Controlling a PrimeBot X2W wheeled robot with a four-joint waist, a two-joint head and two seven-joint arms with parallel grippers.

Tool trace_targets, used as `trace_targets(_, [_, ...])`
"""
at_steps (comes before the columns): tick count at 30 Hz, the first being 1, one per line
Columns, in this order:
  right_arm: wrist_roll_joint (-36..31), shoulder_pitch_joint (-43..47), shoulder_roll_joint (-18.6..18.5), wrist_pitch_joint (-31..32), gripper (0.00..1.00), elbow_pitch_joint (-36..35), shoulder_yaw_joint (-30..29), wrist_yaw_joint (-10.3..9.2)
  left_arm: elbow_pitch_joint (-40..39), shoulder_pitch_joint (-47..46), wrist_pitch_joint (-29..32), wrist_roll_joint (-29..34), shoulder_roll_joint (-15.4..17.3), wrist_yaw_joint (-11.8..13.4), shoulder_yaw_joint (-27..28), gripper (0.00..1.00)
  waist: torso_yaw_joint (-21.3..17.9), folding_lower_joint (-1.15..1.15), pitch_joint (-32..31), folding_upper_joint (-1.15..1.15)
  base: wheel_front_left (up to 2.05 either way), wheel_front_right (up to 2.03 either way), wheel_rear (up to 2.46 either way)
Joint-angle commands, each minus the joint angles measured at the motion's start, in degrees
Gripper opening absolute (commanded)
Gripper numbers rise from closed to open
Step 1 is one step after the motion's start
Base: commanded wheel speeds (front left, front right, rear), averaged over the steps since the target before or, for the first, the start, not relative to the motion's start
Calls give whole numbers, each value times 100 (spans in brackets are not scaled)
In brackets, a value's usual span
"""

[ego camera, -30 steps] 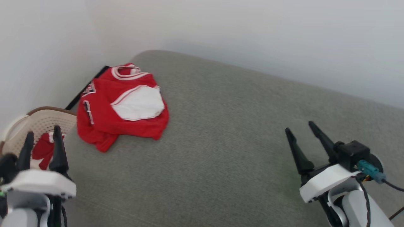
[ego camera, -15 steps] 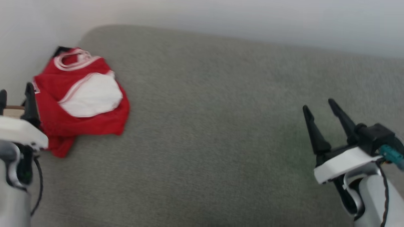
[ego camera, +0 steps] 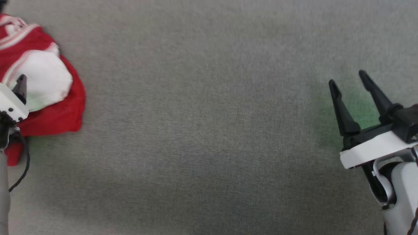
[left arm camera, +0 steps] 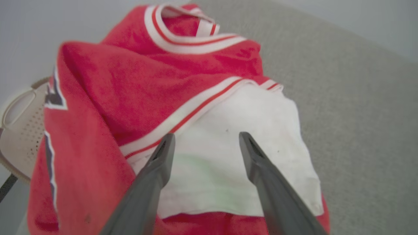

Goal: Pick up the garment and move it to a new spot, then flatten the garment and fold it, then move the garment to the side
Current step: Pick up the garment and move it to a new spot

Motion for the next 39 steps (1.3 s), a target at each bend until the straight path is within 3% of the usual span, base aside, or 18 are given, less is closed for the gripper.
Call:
trace_targets(1, [-6,-67,1,43,100,-55,-17,0,118,-116,128,-30,30,25,-12,100,-121,0,295,0,0,0,0])
trace_targets(9, [-70,-51,-137,263,100,-434,-96,0,1308,-614,1436,32,-198,-76,-460,100,-132,0,658,0,0,0,0])
trace_targets(14, [-113,-59,-150,363,100,-580,-161,0,1819,-717,1699,-7,-478,-80,-573,100,-97,0,781,0,0,0,0])
trace_targets(15, [-131,-56,-139,381,100,-609,-168,0,1889,-745,1682,-22,-508,-85,-579,87,-87,0,791,0,0,0,0])
trace_targets(16, [-143,-55,-133,399,100,-628,-178,0,1915,-766,1600,-8,-521,-100,-595,16,-79,0,795,0,0,0,0])
trace_targets(17, [-145,-65,-153,404,100,-630,-193,0,1972,-840,1455,-42,-489,-122,-572,0,-50,0,775,0,0,0,0])
trace_targets(27, [-167,88,-18,286,100,-510,-484,0,1595,-1375,479,222,151,-301,-869,0,234,0,244,0,0,0,0])
trace_targets(39, [-101,258,201,106,100,-255,-541,0,686,-1769,64,345,658,-333,-1635,0,471,0,-622,0,0,0,0])
